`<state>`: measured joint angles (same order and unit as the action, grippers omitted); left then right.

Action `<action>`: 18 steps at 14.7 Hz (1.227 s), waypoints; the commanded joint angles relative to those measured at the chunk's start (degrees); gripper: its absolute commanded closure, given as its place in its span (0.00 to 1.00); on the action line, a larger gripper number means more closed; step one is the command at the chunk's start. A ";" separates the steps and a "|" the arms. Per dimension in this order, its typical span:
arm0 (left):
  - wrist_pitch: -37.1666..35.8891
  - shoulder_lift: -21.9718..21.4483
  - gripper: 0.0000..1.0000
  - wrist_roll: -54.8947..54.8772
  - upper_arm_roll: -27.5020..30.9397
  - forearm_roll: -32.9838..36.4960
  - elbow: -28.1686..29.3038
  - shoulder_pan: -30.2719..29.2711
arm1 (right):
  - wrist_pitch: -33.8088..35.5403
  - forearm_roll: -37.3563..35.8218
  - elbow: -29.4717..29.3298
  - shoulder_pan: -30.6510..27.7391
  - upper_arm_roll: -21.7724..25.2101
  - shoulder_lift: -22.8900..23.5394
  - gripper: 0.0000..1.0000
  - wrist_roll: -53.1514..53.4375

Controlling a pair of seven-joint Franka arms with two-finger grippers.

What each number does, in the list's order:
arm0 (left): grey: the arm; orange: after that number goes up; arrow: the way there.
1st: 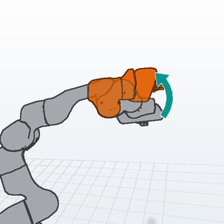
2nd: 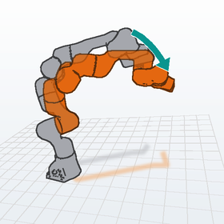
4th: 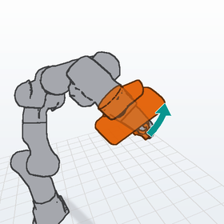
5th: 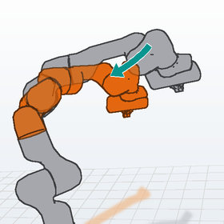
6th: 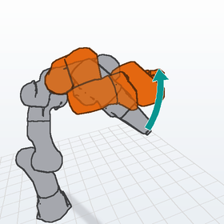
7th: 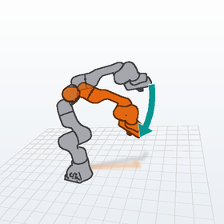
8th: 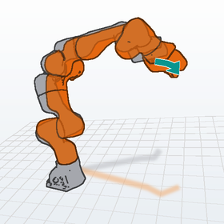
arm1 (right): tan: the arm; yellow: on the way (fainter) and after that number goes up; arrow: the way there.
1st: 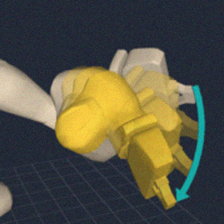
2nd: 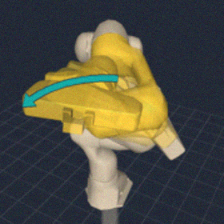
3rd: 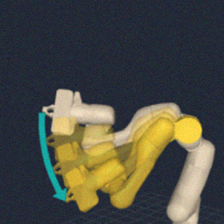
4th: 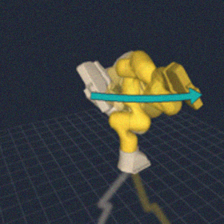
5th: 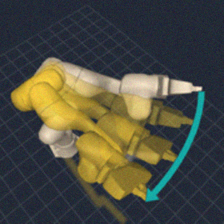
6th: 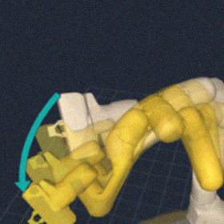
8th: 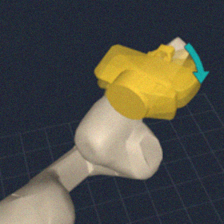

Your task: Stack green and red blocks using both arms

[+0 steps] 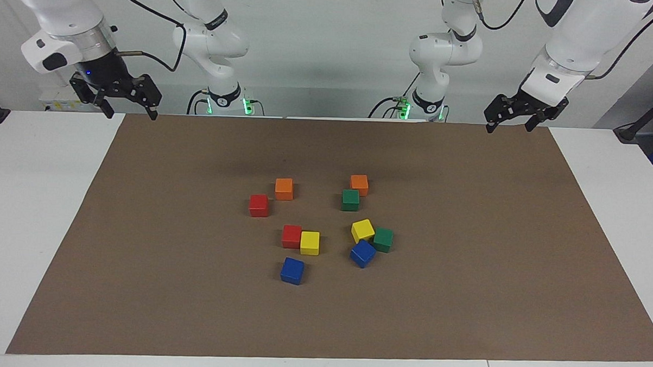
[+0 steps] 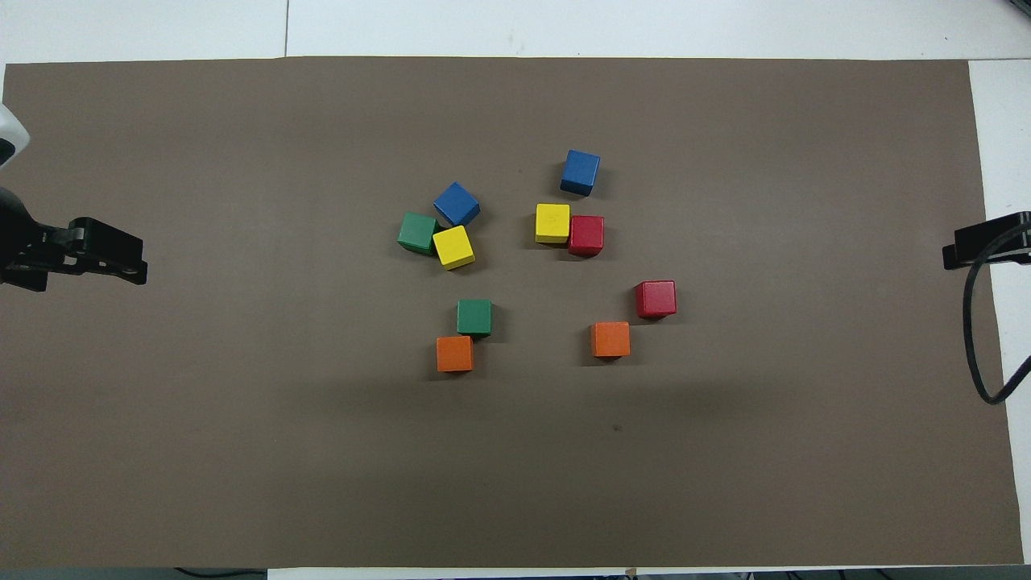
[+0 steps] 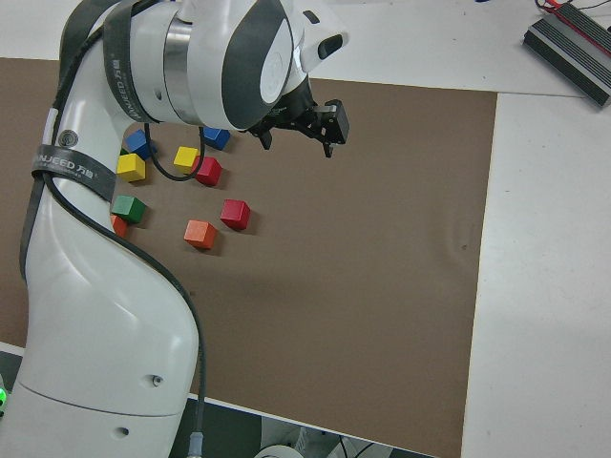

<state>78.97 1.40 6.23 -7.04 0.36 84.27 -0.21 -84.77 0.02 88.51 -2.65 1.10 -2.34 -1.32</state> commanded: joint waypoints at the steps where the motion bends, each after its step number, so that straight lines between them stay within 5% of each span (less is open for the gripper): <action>1: -0.40 0.79 0.00 -0.78 0.54 -0.09 -1.48 0.57 | 0.92 0.50 0.25 -0.16 -0.39 -0.91 0.00 3.15; 12: -3.21 3.34 0.00 3.24 0.01 1.05 -6.48 0.56 | -0.14 0.51 0.17 -0.07 -0.92 0.05 0.00 3.43; 18: 1.60 2.90 0.00 15.44 -5.26 -2.54 -2.55 0.65 | -3.56 0.77 0.26 2.56 -3.56 2.69 0.00 7.64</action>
<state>78.18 3.78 15.76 -11.18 -0.50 80.67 -0.14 -86.79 0.12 88.63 -1.24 -2.39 -0.71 4.48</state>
